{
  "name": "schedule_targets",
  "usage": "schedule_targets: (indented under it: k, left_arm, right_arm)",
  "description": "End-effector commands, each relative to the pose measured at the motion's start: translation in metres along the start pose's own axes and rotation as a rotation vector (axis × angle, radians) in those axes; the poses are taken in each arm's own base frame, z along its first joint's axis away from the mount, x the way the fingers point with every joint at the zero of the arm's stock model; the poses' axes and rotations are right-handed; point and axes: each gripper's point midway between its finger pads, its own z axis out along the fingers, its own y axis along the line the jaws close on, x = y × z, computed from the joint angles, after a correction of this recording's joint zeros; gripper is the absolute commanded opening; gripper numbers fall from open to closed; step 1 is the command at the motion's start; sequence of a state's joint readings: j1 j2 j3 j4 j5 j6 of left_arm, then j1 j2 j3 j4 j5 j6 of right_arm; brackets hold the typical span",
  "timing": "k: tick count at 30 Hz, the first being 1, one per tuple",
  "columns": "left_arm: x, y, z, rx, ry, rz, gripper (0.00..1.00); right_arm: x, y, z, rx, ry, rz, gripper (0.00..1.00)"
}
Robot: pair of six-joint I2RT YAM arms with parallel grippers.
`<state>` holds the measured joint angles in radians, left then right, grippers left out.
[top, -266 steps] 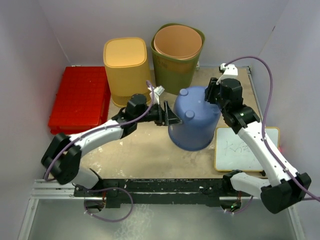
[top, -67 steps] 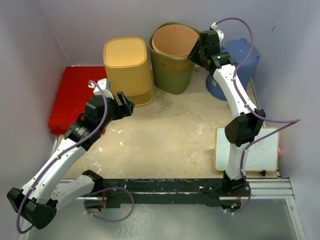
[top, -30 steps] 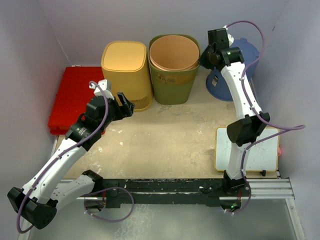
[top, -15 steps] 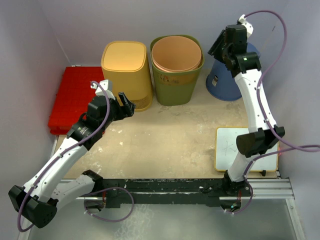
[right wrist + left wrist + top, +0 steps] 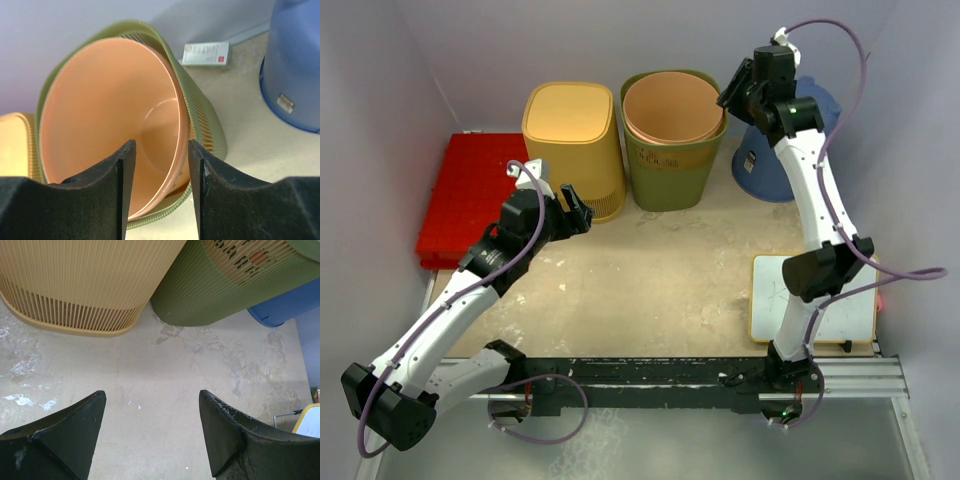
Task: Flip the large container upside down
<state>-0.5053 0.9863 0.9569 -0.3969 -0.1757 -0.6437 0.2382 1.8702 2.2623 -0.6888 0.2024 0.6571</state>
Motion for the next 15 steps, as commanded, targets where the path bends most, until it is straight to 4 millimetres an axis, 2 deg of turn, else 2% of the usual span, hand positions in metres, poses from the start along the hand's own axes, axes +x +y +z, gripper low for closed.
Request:
schedule_targets:
  k: [1, 7, 15]
  left_arm:
    - [-0.014, -0.01, -0.002, 0.037, -0.05, -0.023, 0.73]
    - [-0.012, -0.01, 0.001, 0.037, -0.043, -0.024, 0.73]
    - [-0.01, -0.01, 0.003, 0.037, -0.04, -0.021, 0.73]
  right_arm:
    - [0.009, 0.01, -0.001, -0.034, 0.034, 0.015, 0.48]
    - [0.025, 0.004, 0.009, -0.001, 0.08, 0.002, 0.43]
    - [0.044, -0.004, 0.015, 0.061, 0.132, -0.028, 0.42]
